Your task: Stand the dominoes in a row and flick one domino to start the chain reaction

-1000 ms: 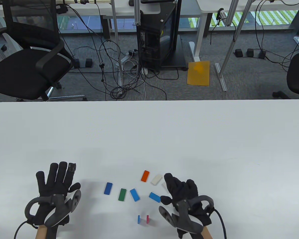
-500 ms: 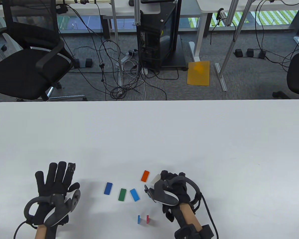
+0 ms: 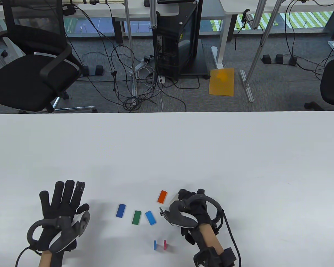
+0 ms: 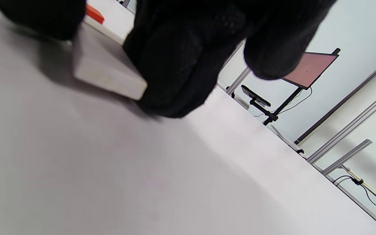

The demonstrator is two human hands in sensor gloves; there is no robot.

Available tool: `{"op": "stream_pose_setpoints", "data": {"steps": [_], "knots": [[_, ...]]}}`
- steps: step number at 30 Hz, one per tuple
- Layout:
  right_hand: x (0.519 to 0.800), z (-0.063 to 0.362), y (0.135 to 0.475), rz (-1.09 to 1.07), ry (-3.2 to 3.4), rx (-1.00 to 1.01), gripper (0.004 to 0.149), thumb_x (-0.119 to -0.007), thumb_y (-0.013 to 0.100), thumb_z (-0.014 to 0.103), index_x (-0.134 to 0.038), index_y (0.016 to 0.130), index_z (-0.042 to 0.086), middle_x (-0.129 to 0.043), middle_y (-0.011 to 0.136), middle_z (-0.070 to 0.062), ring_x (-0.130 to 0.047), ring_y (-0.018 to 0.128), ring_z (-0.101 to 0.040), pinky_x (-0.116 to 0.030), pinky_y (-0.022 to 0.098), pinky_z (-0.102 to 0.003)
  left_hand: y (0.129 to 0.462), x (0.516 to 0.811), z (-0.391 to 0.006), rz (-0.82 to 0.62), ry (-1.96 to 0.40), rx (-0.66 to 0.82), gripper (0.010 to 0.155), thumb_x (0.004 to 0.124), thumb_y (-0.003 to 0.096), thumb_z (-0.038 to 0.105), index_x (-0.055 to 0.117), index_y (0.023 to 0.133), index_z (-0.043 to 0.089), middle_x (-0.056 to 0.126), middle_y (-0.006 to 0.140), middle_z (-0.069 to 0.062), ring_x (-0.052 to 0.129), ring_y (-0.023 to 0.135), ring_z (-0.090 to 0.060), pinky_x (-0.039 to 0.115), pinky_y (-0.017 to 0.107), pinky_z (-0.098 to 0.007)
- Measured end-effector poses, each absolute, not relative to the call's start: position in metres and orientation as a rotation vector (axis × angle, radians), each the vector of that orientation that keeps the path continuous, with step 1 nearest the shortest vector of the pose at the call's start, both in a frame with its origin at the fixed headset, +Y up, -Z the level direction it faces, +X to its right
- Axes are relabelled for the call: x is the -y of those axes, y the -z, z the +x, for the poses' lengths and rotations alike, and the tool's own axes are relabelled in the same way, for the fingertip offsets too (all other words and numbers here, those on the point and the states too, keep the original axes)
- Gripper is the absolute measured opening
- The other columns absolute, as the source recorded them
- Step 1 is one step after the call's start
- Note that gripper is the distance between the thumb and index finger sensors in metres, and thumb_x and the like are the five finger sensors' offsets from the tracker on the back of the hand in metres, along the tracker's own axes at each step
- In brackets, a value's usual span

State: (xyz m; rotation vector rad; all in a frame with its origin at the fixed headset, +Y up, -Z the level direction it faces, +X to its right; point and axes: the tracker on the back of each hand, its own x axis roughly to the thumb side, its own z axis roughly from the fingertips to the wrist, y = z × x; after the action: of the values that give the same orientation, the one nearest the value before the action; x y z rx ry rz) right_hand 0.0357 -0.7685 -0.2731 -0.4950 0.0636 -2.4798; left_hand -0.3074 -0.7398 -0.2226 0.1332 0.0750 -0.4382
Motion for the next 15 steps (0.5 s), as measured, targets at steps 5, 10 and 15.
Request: {"op": "stream_pose_setpoints", "data": {"steps": [5,10,15], "knots": [[0.757,0.053,0.261,-0.441,2.506,-0.093,0.072,-0.068,0.032,0.048,-0.063,0.096,0.015,-0.092,0.075,0.000,-0.103,0.047,-0.009,-0.080,0.050,-0.052,0.223,0.740,-0.306,0.122,0.429,-0.069,0.072,0.021,0.0452,0.063,0.021,0.113,0.038,0.043,0.126,0.009,0.040,0.120,-0.024,0.032,0.081,-0.064],[0.730,0.076,0.234,-0.446,2.680,-0.261,0.051,-0.068,0.034,0.047,-0.077,0.081,0.030,-0.091,0.076,-0.003,-0.104,0.047,-0.011,-0.081,0.049,-0.053,0.221,0.737,-0.307,0.136,0.415,-0.072,0.072,0.021,0.0453,0.063,0.020,0.113,0.038,0.043,0.126,0.008,0.040,0.120,-0.024,0.032,0.081,-0.064],[0.713,0.093,0.219,-0.517,2.841,-0.243,0.048,-0.073,0.033,0.045,-0.079,0.076,0.024,-0.091,0.077,-0.005,-0.105,0.047,-0.011,-0.082,0.050,-0.052,0.220,0.732,-0.308,0.143,0.332,-0.071,0.073,0.021,0.0454,0.064,0.018,0.113,0.036,0.042,0.126,0.007,0.039,0.120,-0.024,0.032,0.081,-0.063]]}}
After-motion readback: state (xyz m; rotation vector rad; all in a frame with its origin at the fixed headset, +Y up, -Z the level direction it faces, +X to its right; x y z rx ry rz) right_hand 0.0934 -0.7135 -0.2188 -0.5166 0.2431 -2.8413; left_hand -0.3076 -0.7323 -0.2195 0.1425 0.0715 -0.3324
